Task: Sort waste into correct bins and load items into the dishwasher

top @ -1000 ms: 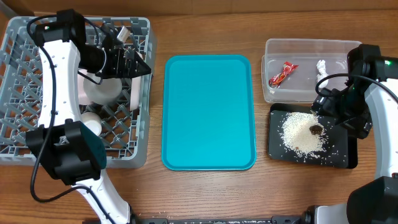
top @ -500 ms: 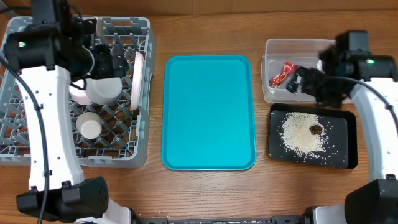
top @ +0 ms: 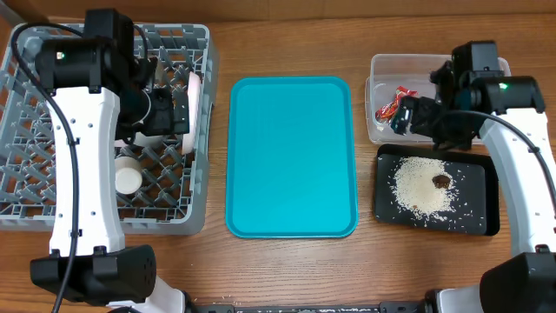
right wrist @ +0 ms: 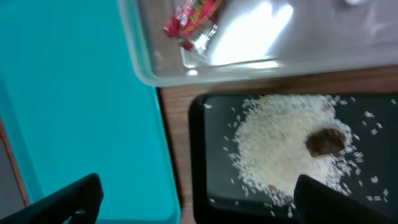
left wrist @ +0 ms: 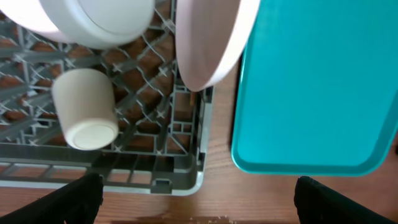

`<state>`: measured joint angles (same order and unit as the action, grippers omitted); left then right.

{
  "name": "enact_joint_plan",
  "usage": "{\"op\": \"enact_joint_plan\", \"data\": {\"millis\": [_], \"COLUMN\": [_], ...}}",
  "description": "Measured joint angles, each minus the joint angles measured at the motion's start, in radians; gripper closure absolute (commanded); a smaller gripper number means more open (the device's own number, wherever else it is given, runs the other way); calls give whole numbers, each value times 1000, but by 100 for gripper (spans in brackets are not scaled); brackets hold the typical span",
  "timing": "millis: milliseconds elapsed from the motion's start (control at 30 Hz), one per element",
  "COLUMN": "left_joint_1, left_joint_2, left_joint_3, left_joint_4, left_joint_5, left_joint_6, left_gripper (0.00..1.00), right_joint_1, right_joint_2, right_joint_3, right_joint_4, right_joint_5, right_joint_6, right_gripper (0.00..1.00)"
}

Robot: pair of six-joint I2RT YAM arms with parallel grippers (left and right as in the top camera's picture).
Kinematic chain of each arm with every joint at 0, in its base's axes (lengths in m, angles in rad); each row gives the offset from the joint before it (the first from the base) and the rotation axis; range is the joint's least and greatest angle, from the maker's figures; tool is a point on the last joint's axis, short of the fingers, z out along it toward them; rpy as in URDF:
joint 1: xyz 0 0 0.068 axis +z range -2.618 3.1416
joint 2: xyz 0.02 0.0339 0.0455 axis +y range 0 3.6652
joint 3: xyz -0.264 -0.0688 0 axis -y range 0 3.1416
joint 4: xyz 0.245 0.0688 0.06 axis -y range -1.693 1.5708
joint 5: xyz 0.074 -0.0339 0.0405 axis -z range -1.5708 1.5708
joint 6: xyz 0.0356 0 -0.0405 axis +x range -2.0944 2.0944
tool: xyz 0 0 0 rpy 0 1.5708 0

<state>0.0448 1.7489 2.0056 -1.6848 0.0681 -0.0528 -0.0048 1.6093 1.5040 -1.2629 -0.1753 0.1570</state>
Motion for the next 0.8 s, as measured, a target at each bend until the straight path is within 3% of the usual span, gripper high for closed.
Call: {"op": "enact_joint_plan", "data": {"millis": [133,267,500,800], "left_joint_1": [-16,-32,-45,-45], "left_joint_2": [-54,-190,-603,-1048], "left_joint_3": [-114,-277,-611,-917], "left_joint_4": [10,116,392,533], "left_joint_5": [6,6,5,5], "left_joint_6": [0,0,5,7], "left_gripper": [0,0,0,0], "right_joint_1": [-28,-34,-34,-34], "right_joint_2": [-22,-159,-533,-788], "right_joint_3": [-19,-136,-398,-480], "right_joint_4": [5,106,294,248], "right_joint_5": [8,21,31,108], "right_joint_6": [0,0,0,-1], "right_gripper": [0,0,0,0]}}
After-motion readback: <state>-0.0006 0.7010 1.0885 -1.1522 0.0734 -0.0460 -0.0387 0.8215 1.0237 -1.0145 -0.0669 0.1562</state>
